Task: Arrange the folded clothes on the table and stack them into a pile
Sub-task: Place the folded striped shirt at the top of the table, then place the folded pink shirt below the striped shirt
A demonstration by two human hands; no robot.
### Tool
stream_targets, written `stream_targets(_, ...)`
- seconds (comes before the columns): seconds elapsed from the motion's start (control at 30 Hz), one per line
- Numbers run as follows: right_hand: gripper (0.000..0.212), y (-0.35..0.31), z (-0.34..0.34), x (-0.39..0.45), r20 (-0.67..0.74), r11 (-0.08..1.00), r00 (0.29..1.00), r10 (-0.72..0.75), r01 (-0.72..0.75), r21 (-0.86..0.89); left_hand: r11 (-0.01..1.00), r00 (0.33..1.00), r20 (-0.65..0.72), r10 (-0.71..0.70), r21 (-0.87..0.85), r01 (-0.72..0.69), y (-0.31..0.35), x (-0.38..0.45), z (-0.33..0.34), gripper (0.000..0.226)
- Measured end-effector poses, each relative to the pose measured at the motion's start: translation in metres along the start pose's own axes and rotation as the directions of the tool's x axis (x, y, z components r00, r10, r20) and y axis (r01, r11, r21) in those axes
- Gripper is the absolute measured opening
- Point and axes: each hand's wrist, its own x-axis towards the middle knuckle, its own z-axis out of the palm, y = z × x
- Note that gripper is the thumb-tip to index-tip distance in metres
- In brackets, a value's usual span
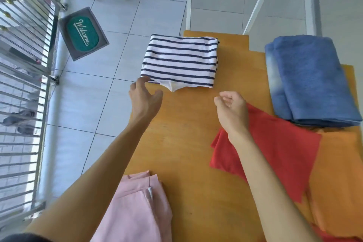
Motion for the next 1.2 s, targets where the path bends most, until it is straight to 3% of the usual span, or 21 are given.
stream_targets(0.13, 0.019, 0.015, -0.003, -0.059, 0.029, 0.999, 0.999, 0.033, -0.034, 0.016, 0.999, 0.996, 0.085, 0.035, 0.012, -0.036, -0.023, -0.062, -0.014, 0.048)
stream_targets(0.3, 0.015, 0.036, 0.001, -0.133, 0.247, 0.992, 0.961, 0.122, -0.106, -0.075, 1.0, 0.964, 0.264, -0.019, 0.024, 0.013, -0.048, -0.115, -0.044, 0.039)
stream_targets(0.43, 0.01, 0.057, 0.007, -0.186, 0.322, 0.98, 0.931, 0.17, -0.124, -0.158, 0.998, 0.917, 0.399, -0.002, 0.061, -0.024, -0.075, -0.147, -0.073, 0.038)
stream_targets(0.7, 0.017, 0.089, 0.014, -0.258, 0.43, 0.955, 0.872, 0.233, -0.123, -0.269, 0.907, 0.828, 0.558, 0.053, 0.32, -0.274, -0.134, -0.176, -0.109, 0.072)
stream_targets(0.9, 0.026, 0.096, 0.016, -0.289, 0.5, 0.93, 0.827, 0.256, -0.071, -0.36, 0.792, 0.897, 0.425, 0.124, 0.502, -0.347, -0.146, -0.191, -0.107, 0.074)
stream_targets(1.0, 0.029, 0.102, 0.01, -0.298, 0.515, 0.929, 0.817, 0.259, -0.065, -0.365, 0.77, 0.925, 0.376, 0.057, 0.573, -0.281, -0.15, -0.193, -0.106, 0.073)
stream_targets(1.2, 0.03, 0.115, -0.012, -0.296, 0.436, 0.917, 0.86, 0.267, -0.087, -0.389, 0.824, 0.949, 0.277, -0.152, 0.566, -0.033, -0.164, -0.196, -0.108, 0.07)
